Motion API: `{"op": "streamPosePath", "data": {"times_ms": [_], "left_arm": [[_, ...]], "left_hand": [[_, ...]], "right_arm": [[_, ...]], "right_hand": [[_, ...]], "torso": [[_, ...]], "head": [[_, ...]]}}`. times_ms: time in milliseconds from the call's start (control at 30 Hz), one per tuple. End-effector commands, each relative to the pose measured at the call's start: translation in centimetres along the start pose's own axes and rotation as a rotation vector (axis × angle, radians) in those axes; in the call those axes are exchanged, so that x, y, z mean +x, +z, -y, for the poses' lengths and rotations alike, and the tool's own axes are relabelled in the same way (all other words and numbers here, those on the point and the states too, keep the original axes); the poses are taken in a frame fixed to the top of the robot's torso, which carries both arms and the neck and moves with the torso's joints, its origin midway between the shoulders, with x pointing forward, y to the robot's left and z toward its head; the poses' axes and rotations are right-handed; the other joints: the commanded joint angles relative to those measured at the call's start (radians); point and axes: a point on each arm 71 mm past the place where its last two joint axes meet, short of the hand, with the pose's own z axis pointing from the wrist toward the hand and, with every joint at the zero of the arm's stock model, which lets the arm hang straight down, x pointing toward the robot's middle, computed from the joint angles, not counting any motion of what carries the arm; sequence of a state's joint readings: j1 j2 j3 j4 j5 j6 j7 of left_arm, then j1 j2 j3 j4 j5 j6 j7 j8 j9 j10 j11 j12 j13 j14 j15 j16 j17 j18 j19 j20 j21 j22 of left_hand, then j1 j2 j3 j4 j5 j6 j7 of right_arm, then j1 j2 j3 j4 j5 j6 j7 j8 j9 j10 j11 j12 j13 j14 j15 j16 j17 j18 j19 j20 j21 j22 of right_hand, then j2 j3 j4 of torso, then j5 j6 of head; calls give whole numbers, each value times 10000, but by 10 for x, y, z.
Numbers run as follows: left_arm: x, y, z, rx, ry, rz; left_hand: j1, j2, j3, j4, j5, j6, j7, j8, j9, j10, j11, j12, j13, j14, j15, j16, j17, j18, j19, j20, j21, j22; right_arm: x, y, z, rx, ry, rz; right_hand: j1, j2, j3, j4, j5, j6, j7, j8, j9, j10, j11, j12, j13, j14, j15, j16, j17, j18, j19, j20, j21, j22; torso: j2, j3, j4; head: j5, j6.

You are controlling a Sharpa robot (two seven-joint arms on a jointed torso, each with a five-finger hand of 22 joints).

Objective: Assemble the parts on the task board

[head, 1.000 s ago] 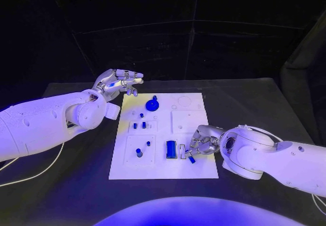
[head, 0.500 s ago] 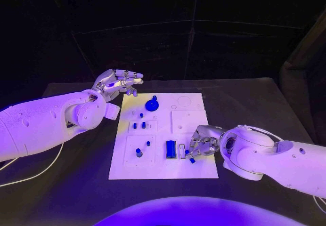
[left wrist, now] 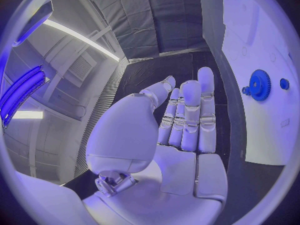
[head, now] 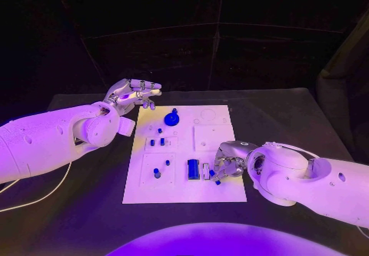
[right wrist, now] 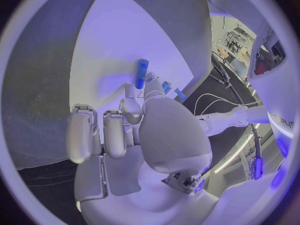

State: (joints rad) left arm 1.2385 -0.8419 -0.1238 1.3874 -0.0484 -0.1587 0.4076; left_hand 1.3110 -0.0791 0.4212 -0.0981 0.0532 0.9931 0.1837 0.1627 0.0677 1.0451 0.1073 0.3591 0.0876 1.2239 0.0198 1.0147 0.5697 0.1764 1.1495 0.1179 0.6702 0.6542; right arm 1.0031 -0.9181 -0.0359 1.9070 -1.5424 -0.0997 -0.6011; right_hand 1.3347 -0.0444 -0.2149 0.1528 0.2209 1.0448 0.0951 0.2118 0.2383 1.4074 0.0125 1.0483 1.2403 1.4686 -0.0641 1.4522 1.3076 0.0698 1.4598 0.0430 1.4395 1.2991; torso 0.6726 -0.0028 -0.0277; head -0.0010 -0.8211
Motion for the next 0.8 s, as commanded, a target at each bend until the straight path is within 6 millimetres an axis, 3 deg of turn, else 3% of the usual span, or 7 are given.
{"op": "streamPosePath", "data": {"times_ms": [33,500,800], "left_arm": [[1,0,1,25,-77,-125],[1,0,0,-16,-86,-149],[1,0,0,-38,-92,-167]], "left_hand": [[-14,58,-62,-9,5,-43,10,19,-15,-82,4,53,-10,-52,12,-65,-8,61,-27,21,-52,-16],[-16,54,-70,-12,5,-60,18,16,-16,-102,12,56,-12,-68,19,-77,-33,60,-30,25,-58,-20],[-11,54,-71,-19,5,-71,22,14,-15,-115,16,60,-14,-78,22,-81,-45,59,-33,28,-62,-22]], "right_arm": [[-1,1,-2,56,-906,130],[3,4,-6,158,-1619,40],[4,5,-7,268,-1920,-56]], "right_hand": [[4,46,-99,-20,-295,-11,-27,35,23,-76,-18,11,18,612,50,-45,660,-142,-21,61,-38,21],[242,318,-215,-301,-1048,112,-84,266,120,-23,-67,140,98,628,10,-18,731,-157,14,30,-7,100],[338,428,-233,-438,-1142,105,-88,319,142,-19,-75,151,105,629,4,-18,739,-161,22,22,0,119]], "torso": [[1,-6,3],[-7,-5,13],[-10,-2,-3]], "head": [[1,-15],[-23,-44],[-14,-28]]}}
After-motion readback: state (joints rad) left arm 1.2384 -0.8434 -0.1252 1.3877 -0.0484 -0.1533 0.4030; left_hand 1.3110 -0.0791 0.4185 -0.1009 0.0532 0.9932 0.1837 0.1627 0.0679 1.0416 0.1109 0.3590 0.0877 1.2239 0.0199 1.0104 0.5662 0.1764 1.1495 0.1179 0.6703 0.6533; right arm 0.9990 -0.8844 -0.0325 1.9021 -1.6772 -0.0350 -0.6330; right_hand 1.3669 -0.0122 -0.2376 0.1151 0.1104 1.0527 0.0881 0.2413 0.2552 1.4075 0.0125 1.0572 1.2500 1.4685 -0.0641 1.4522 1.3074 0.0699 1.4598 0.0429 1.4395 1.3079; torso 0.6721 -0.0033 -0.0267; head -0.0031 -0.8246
